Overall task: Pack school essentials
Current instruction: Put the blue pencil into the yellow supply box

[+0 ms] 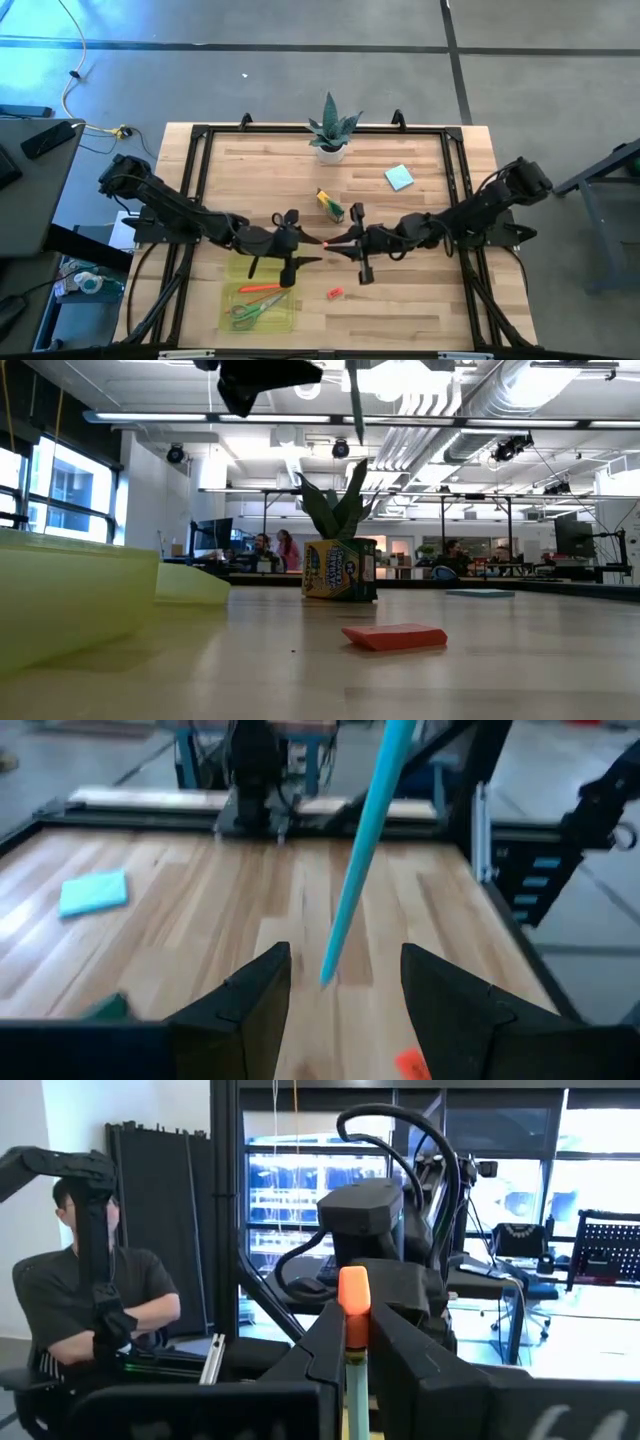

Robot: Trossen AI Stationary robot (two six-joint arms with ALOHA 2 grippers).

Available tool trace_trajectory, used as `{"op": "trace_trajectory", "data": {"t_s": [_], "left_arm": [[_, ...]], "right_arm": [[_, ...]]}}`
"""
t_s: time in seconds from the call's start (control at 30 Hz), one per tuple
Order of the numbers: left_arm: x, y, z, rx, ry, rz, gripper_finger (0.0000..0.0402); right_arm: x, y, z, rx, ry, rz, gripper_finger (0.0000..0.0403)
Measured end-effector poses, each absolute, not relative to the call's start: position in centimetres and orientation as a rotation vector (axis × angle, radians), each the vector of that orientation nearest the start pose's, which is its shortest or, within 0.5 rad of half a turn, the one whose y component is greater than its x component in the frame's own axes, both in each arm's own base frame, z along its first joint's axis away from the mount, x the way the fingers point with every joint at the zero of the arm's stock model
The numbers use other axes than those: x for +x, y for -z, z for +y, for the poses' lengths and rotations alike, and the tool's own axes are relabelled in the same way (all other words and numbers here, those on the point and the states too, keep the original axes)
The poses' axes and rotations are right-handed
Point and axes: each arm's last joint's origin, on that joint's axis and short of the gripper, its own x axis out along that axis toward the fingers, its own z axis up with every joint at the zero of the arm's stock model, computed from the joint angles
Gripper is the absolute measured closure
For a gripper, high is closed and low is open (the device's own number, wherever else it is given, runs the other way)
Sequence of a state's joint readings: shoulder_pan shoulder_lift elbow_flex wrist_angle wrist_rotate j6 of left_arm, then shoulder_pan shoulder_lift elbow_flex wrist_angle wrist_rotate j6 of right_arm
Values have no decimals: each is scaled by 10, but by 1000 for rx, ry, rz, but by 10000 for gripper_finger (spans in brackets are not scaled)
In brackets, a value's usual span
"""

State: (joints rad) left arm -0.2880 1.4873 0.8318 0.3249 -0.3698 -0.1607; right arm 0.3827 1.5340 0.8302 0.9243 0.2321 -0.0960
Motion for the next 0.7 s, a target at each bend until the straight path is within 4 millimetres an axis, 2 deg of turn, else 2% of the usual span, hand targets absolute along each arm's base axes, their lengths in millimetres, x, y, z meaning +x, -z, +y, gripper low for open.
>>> {"op": "trace_trajectory", "data": {"t_s": [0.27,0.53,0.7], "left_arm": [[311,-239,-81,-49,-98,244,227],[312,-246,-82,-32,-91,181,229],[312,-248,-82,-27,-89,162,252]], "right_arm": [[319,-284,121,-38,-140,-243,383],[322,-294,122,-28,-140,-277,382],[323,-297,123,-37,-139,-283,382]]}}
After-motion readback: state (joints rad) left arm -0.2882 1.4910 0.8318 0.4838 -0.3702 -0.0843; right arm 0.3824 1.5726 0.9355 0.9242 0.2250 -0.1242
